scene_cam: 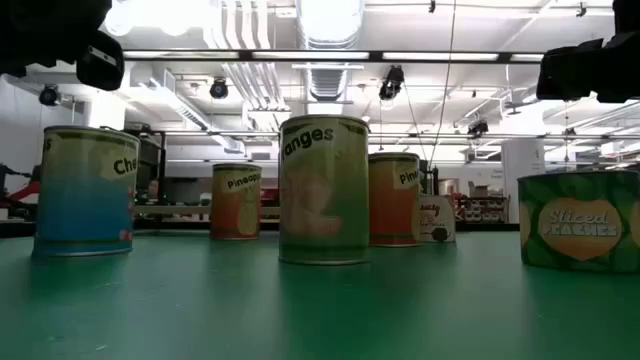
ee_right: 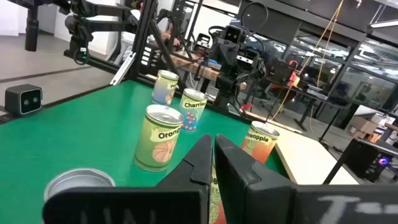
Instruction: Pick and place cans onto a shelf
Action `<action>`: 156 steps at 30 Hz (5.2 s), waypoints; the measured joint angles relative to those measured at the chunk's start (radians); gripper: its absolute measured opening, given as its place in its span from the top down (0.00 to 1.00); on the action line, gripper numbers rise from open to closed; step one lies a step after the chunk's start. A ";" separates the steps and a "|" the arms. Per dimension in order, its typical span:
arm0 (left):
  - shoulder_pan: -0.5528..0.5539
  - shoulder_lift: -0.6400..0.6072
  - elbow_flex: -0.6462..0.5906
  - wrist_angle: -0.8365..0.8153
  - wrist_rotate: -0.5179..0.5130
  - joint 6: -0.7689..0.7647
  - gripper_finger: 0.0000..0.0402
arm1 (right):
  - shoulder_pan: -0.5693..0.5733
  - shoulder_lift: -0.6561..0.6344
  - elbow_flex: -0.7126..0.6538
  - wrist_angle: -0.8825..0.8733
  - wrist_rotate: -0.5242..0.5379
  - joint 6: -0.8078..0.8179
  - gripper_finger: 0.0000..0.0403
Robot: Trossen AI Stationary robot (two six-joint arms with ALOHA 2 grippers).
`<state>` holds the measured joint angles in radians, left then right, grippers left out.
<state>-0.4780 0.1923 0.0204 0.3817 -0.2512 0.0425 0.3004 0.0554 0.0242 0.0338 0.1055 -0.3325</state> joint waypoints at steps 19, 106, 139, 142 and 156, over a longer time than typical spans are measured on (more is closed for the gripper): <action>0.000 0.000 0.000 0.000 0.000 0.000 1.00 | 0.000 0.000 0.000 0.000 0.000 0.000 0.98; 0.001 0.453 0.143 0.712 -0.067 -0.071 1.00 | 0.000 0.100 0.006 0.804 0.125 0.102 0.98; 0.343 1.168 1.063 -1.035 0.011 -0.484 1.00 | 0.000 0.280 0.349 0.254 0.367 0.006 0.98; 0.394 1.211 1.101 -1.054 0.034 -0.415 1.00 | 0.000 0.280 0.347 0.252 0.367 0.006 0.98; 0.475 1.298 1.248 -1.251 0.034 -0.313 0.82 | 0.000 0.280 0.333 0.253 0.367 0.019 0.98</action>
<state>-0.0032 1.4899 1.2685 -0.8698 -0.2168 -0.2703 0.3005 0.3351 0.3576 0.2868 0.4725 -0.3134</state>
